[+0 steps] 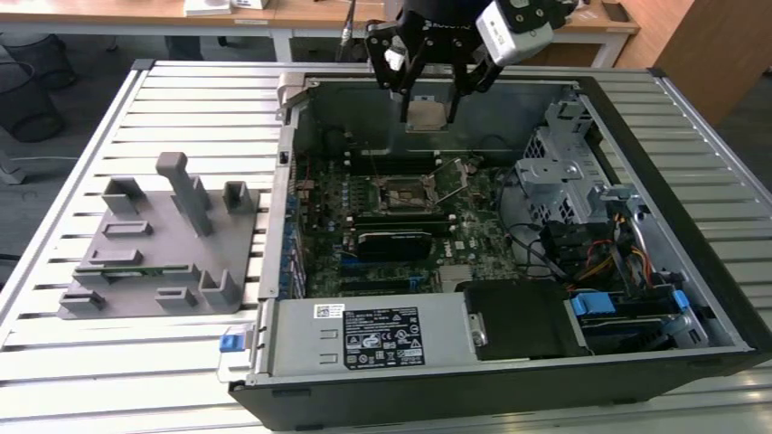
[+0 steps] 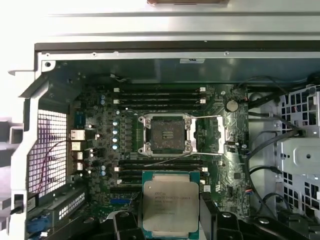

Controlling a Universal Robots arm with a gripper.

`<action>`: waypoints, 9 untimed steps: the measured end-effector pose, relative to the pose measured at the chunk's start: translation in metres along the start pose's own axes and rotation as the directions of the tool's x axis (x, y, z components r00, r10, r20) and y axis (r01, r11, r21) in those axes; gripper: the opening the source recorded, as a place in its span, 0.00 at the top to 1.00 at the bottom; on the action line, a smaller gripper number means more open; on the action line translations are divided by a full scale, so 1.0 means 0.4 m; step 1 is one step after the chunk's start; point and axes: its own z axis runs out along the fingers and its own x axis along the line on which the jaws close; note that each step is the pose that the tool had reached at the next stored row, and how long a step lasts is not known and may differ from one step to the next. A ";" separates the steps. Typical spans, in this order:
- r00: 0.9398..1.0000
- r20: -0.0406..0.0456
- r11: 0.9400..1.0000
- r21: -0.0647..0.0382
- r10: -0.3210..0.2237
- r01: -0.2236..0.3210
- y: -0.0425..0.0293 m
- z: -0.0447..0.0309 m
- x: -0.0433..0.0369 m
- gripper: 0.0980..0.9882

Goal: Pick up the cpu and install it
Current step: 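Pick up the cpu and move it towards the insertion slot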

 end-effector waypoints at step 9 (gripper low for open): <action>1.000 0.000 1.000 0.000 0.001 -0.001 0.026 0.002 -0.028 0.50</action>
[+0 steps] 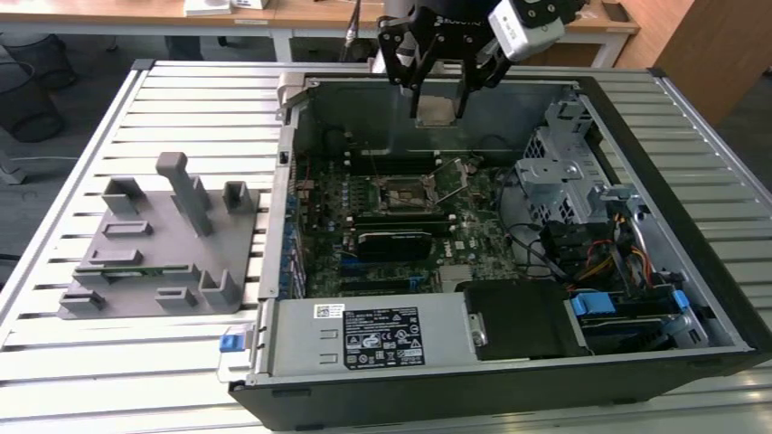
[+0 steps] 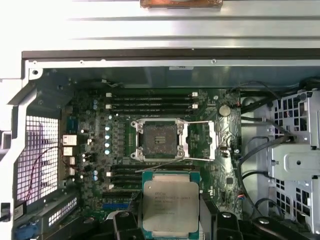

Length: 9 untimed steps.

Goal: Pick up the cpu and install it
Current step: 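Pick up the cpu and move it towards the insertion slot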

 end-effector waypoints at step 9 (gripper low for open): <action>1.000 0.007 1.000 0.000 0.000 0.000 0.009 0.005 0.006 0.50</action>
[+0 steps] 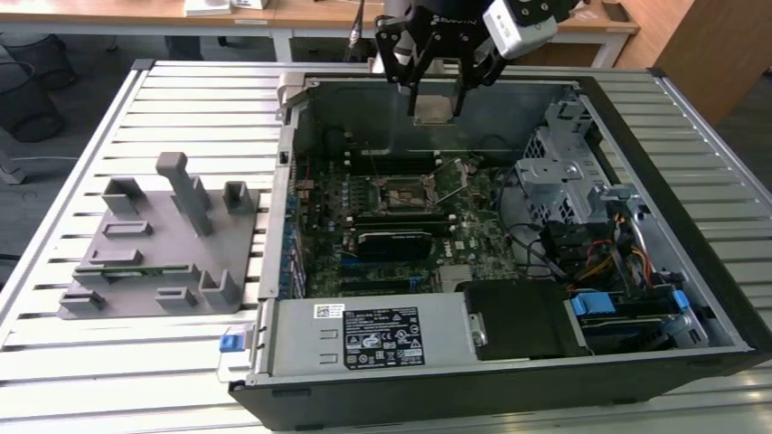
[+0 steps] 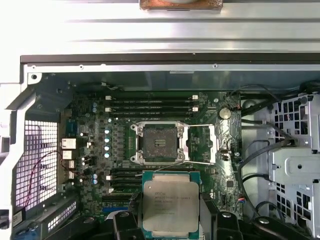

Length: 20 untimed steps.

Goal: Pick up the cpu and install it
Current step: 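Pick up the cpu and move it towards the insertion slot, then place the cpu into insertion slot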

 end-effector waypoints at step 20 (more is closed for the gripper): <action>0.970 0.014 0.970 -0.004 0.242 -0.242 0.000 0.005 0.000 0.50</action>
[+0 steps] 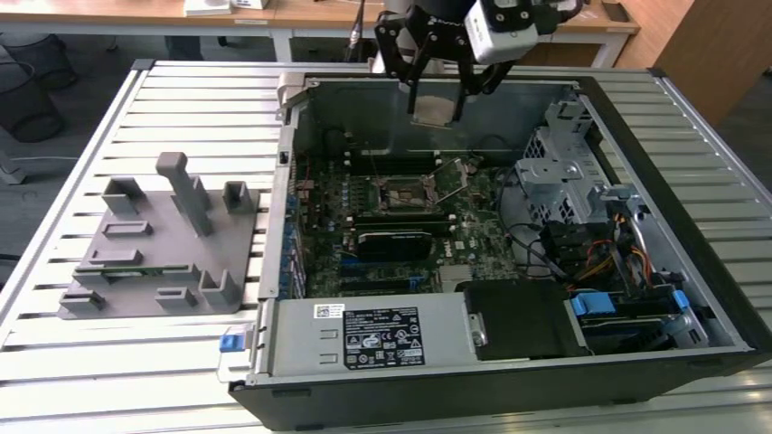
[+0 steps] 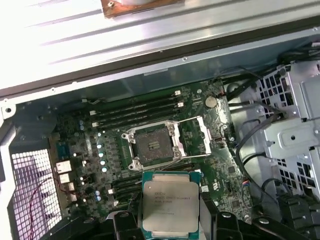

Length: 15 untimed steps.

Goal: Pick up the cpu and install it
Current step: 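Place the cpu into insertion slot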

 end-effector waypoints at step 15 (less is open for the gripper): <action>0.973 0.013 0.973 -0.004 0.231 -0.231 -0.002 0.011 0.005 0.50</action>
